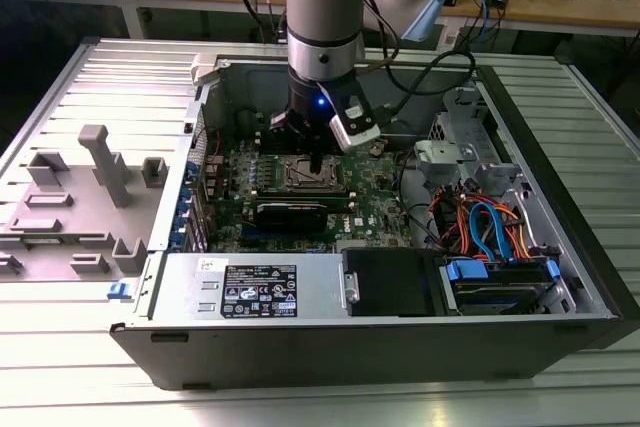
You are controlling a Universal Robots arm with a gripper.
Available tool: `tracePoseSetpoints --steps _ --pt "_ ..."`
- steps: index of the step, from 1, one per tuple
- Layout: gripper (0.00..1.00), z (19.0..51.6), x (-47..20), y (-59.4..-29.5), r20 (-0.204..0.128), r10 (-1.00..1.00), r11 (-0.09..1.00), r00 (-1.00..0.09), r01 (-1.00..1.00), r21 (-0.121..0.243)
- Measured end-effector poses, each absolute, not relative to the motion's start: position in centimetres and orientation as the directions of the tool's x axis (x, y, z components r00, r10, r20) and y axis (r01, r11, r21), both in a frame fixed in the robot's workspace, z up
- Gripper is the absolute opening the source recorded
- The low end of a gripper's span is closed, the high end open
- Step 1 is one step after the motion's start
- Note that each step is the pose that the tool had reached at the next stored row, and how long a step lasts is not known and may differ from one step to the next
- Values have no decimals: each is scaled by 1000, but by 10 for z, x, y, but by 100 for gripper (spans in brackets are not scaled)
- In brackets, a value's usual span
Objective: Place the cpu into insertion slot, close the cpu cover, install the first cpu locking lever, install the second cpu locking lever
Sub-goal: 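Install the second cpu locking lever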
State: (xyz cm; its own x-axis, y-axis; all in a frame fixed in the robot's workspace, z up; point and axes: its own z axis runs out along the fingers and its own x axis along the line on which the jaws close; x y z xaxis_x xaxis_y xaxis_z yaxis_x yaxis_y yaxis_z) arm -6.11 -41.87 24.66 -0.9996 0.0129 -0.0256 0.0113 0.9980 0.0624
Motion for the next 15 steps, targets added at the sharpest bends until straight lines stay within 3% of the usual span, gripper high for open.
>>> tracePoseSetpoints --steps 15 --pt "11 236 -81 -439 -25 14 996 -1000 11 83"
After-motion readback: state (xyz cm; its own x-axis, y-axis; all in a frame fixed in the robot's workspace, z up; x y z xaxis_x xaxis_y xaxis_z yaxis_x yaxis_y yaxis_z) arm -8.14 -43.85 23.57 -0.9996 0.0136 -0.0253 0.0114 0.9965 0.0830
